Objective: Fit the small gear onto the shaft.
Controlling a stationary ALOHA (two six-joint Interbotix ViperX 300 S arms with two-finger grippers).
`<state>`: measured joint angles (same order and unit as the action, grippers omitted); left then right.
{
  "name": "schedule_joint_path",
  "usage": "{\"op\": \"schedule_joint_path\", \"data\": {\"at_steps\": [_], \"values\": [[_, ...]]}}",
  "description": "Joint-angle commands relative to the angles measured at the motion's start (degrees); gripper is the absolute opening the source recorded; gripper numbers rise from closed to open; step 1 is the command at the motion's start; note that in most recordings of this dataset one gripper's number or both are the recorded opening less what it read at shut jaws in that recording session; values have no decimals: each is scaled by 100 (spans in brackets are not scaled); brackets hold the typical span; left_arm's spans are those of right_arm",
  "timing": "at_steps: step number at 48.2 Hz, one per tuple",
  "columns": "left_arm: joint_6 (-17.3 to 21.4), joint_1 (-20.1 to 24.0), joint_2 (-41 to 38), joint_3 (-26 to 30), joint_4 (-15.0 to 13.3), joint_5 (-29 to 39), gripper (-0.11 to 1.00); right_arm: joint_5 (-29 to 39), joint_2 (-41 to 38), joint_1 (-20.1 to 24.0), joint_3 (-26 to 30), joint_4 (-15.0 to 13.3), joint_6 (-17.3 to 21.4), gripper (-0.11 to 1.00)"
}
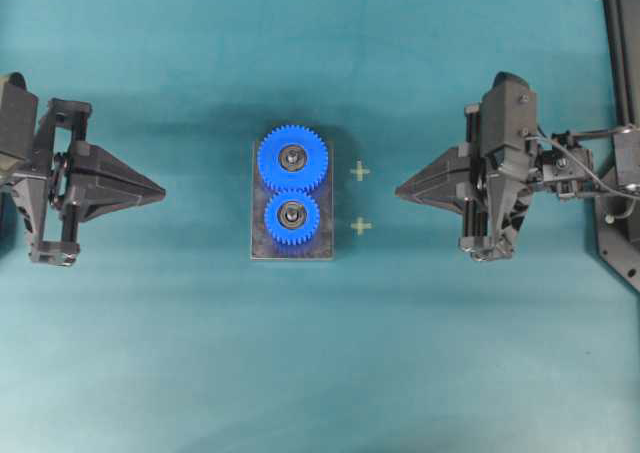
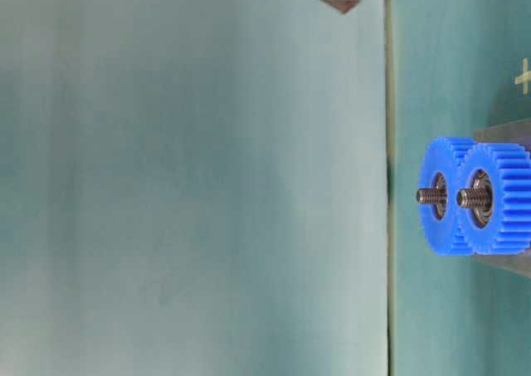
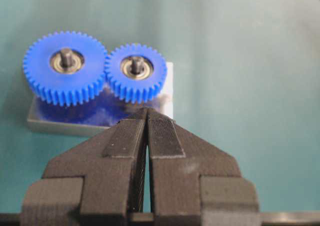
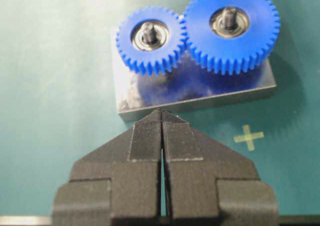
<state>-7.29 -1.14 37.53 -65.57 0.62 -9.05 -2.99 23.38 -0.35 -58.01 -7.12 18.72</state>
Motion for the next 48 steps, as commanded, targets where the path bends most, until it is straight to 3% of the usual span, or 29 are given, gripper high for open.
{"op": "schedule_joint_path", "data": {"at_steps": [1,21,48], "values": [[-9,0,9,53,18,-26,0,-141,-35,-18,26,0,-53,-1],[9,0,35,35,9,-26,0,-677,-185,-18,-44,-9,-53,-1],[18,9,44,-18,18,-26,0,-694,-149,18,-53,-9,-53,-1]]}}
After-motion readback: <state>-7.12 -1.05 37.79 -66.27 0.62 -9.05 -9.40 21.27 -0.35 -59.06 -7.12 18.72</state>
